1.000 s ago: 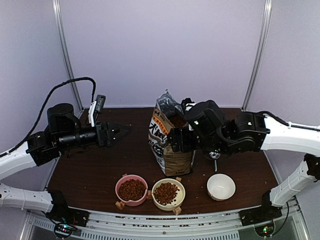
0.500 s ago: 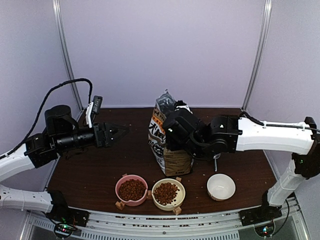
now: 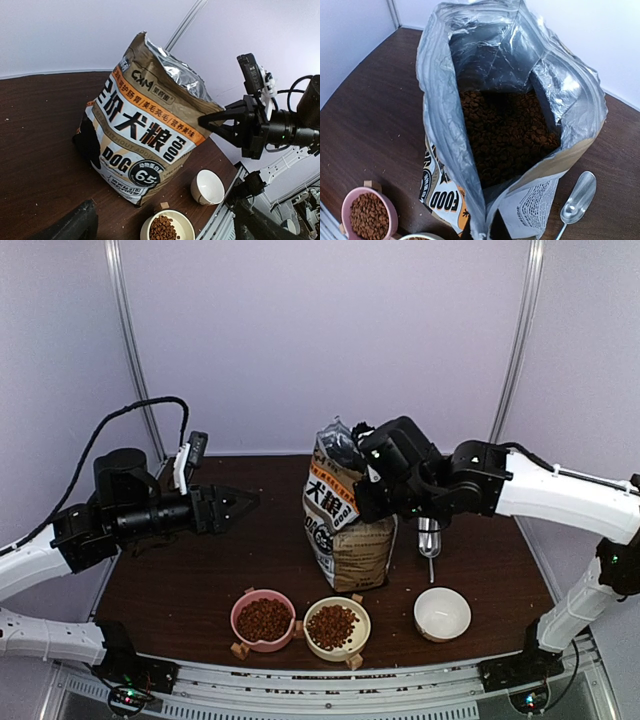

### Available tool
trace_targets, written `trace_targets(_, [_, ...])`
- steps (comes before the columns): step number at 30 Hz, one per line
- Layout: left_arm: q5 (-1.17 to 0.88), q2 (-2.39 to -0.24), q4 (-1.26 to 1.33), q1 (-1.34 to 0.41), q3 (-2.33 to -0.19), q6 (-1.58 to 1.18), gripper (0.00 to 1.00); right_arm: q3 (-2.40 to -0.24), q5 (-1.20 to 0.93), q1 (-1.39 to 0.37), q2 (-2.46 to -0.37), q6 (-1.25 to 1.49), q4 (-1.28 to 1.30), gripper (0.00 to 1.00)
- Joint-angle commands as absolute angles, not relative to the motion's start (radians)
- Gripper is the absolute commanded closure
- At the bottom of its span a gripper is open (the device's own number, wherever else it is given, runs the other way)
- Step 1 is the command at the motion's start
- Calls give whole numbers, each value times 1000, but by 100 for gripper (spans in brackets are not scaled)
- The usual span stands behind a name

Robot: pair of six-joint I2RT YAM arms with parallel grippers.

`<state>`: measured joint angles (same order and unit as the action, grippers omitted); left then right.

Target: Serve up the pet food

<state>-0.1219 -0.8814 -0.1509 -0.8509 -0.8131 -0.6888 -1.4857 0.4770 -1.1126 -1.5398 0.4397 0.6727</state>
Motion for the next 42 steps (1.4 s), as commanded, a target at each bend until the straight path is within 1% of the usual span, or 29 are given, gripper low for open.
trace_targets(1, [-122,-901,-151,-831,-882,-643,2,-1526,258,-1040,-1308,243,480,100])
trace_targets(5, [-156,-947,-151,-815,-927,-617,2,-1411,71,-988,-1212,182,466,100])
trace_targets(9, [-199,-1019,-175,-793,-997,-532,2,-1283,-57,-937,-1103,145,452,100])
trace_targets(13, [-325,-1112,-142,-733,-1060,-433,2,-1183,-205,-846,-1017,153,403,100])
trace_targets(15, [-383,-1171,-153,-720,-1125,-372,3,-1144,-279,-805,-993,163,370,100])
trace_targets(17, [-455,-1235,-168,-720,-1202,-294,7,-1115,-357,-768,-983,170,338,100])
trace_targets(22, [-578,-1397,-179,-719,-1341,-191,26,-1081,-492,-712,-989,185,286,100])
trace_targets(24, [-603,-1452,-200,-720,-1387,-163,36,-1078,-524,-698,-992,190,278,100])
trace_targets(25, [-621,-1482,-205,-719,-1407,-151,44,-1077,-536,-693,-992,195,274,100])
trace_targets(26, [-635,-1509,-210,-719,-1428,-142,50,-1075,-548,-687,-991,198,269,100])
trace_targets(28, [-660,-1557,-215,-719,-1466,-127,58,-1068,-567,-674,-990,207,258,100])
trace_targets(30, [-679,-1595,-209,-720,-1490,-120,59,-1066,-578,-665,-987,211,259,100])
trace_targets(42, [-812,-1841,-192,-732,-1686,-102,60,-1066,-592,-632,-956,227,299,100])
